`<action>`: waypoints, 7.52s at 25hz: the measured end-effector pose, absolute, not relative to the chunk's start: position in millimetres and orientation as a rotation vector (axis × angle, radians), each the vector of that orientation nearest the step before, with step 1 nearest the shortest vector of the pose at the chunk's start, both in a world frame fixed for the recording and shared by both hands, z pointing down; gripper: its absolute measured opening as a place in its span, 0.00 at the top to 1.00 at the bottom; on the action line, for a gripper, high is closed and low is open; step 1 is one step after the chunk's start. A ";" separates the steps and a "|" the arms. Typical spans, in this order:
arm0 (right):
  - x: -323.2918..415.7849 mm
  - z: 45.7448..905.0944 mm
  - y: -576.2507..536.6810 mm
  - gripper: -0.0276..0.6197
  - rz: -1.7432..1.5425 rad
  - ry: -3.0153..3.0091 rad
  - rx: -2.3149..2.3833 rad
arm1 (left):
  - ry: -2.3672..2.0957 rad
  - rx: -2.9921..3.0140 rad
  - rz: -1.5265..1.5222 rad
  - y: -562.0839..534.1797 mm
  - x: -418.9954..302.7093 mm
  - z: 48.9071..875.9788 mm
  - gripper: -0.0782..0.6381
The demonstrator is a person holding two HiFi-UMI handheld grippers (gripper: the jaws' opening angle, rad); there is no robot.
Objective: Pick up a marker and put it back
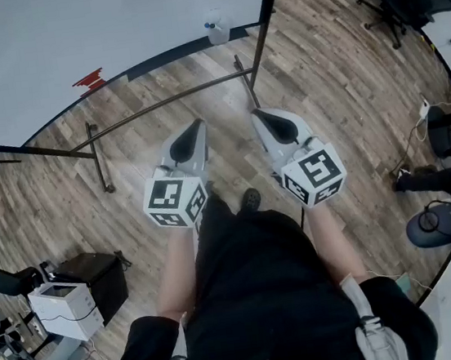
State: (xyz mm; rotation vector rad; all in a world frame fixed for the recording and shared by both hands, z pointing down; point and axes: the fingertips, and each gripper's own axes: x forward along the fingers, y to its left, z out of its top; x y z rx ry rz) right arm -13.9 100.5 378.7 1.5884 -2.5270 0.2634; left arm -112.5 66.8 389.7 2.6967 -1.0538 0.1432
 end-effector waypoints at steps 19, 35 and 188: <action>-14.3 365.1 122.6 0.95 0.277 -2.581 1.622 | -1.050 2.723 0.159 88.0 -113.4 381.2 0.87; -5.5 397.8 101.4 0.95 0.427 -2.546 1.639 | -1.039 2.676 0.214 75.8 -110.5 404.9 0.87; 78.5 371.3 -45.5 0.85 0.225 -2.380 1.938 | -1.022 2.623 0.117 -39.7 -46.1 396.8 0.87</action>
